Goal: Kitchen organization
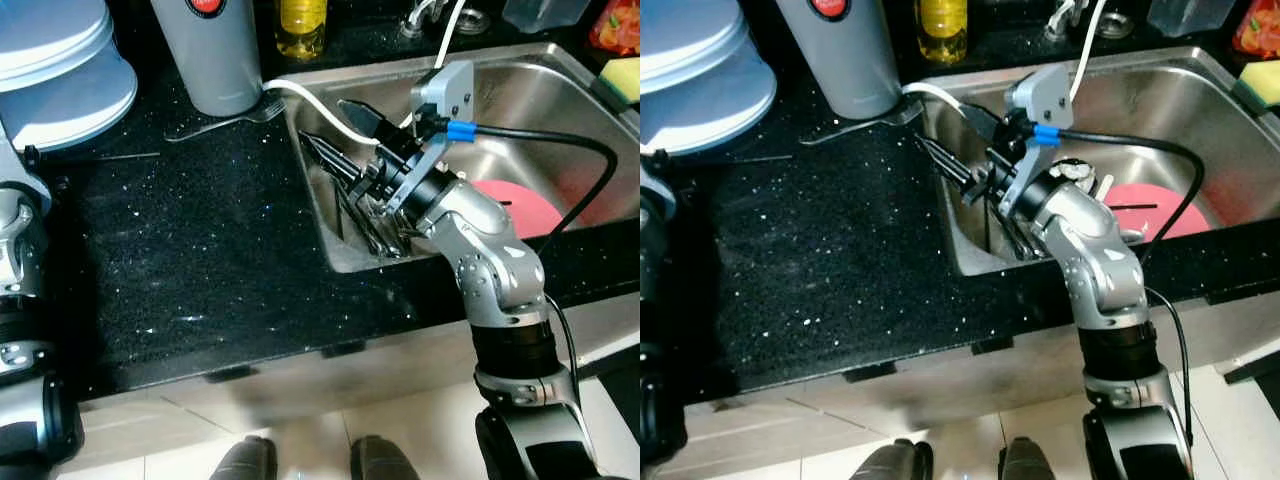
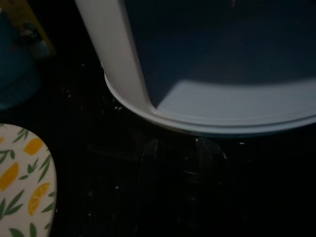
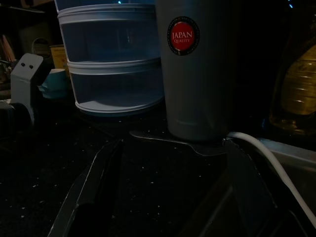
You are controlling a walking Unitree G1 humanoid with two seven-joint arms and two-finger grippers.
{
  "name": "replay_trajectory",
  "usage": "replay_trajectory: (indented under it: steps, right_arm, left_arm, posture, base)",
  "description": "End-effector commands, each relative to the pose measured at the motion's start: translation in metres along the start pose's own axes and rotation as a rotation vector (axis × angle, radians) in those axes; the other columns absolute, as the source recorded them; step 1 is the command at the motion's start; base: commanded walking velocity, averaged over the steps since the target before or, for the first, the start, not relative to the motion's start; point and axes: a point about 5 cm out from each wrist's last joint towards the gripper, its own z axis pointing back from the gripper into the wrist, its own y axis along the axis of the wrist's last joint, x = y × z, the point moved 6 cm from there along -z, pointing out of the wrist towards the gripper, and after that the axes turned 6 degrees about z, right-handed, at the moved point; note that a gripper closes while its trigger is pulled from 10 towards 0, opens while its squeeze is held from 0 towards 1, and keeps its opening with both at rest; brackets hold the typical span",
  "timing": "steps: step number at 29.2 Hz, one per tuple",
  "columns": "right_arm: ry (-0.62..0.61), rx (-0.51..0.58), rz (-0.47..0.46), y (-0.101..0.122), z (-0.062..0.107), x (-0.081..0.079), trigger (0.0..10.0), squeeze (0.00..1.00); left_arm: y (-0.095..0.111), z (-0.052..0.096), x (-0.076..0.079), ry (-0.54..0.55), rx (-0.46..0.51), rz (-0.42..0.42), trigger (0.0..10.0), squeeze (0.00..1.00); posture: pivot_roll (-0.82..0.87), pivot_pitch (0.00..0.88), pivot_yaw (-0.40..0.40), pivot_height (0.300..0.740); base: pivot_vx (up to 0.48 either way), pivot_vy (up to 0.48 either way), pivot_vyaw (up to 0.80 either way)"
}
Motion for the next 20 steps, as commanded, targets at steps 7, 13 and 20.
replay_trajectory:
  steps: [7,13,20]
  right_arm:
    - [-0.002,0.005,0.010,0.002,0.002,0.001,10.0,0.00]
    - [-0.006,0.003,0.010,0.002,0.003,0.003,10.0,0.00]
    - [-0.001,0.006,0.005,0.002,0.001,0.002,10.0,0.00]
  left_arm:
    - [-0.058,0.000,-0.009,-0.028,-0.271,0.088,10.0,0.00]
    - [-0.066,0.014,0.035,-0.275,-0.322,0.112,10.0,0.00]
    - [-0.062,0.043,0.087,-0.563,-0.330,0.079,10.0,0.00]
  posture:
    - [-0.03,0.142,0.048,0.740]
    - [-0.02,0.147,0.046,0.740]
    - [-0.02,0.145,0.044,0.740]
  base:
    - [0.000,0.000,0.00]
    - [0.000,0.000,0.00]
    - [0.000,0.000,0.00]
